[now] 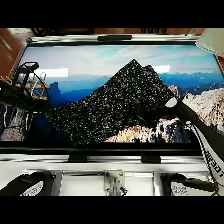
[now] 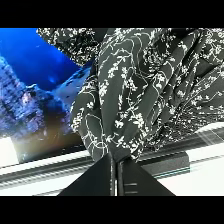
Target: Fold the shirts.
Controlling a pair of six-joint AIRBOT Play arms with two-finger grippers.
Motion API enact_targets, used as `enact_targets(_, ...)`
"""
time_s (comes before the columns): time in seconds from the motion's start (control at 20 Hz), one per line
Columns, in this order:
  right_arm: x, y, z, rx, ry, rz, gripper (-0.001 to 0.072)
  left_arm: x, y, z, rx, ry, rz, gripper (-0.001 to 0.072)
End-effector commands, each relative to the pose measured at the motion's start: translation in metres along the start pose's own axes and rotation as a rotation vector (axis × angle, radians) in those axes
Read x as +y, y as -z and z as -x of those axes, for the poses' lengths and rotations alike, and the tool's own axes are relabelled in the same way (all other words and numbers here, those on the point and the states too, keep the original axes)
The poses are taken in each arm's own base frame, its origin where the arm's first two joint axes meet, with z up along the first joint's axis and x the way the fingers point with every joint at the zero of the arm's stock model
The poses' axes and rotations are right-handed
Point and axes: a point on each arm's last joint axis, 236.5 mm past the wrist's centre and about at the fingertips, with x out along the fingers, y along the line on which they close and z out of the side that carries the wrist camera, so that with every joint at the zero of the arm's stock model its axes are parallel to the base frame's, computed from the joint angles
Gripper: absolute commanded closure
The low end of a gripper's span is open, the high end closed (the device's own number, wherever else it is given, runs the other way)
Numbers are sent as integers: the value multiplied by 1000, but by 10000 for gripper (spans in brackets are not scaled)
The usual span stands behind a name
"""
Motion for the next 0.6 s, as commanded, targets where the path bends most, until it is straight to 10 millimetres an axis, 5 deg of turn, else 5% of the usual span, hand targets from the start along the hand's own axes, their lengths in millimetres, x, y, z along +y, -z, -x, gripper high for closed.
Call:
enact_targets(0.0,1,-13,-8,-41,-15,-58,104,0,-1,0,-2,0,0,656)
enact_targets(0.15,-4,-19,-10,-65,-2,-95,376,0,-1,0,-2,0,0,656)
enact_targets(0.2,-3,-21,-10,-69,-4,-95,574,0,-1,0,-2,0,0,656)
enact_targets(0.25,-3,-21,-9,-71,-7,-89,647,0,0,0,-2,0,0,655)
enact_targets(0.4,0,-25,26,-56,19,111,648,0,-1,0,-2,0,1,656)
enact_targets(0.55,-49,-63,127,-203,260,191,648,-9,-1,0,-3,39,2,656)
